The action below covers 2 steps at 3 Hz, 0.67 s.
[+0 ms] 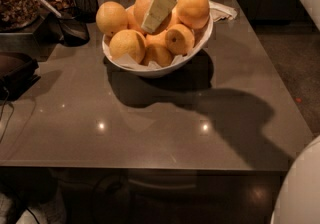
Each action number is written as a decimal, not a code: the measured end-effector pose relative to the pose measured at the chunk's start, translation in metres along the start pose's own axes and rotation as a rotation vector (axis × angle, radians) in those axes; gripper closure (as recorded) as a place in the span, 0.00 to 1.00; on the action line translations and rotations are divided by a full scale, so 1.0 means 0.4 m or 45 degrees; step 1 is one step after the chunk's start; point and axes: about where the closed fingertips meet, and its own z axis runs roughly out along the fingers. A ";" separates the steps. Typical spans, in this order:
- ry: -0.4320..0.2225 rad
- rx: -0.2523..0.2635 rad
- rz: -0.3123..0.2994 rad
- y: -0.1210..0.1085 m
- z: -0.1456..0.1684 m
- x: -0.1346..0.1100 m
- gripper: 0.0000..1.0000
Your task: Pick orange from white bowl
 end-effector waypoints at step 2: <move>-0.073 0.053 0.157 0.140 -0.079 0.000 1.00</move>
Offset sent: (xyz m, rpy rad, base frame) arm -0.1132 -0.0141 0.0103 0.1478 0.0398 -0.2165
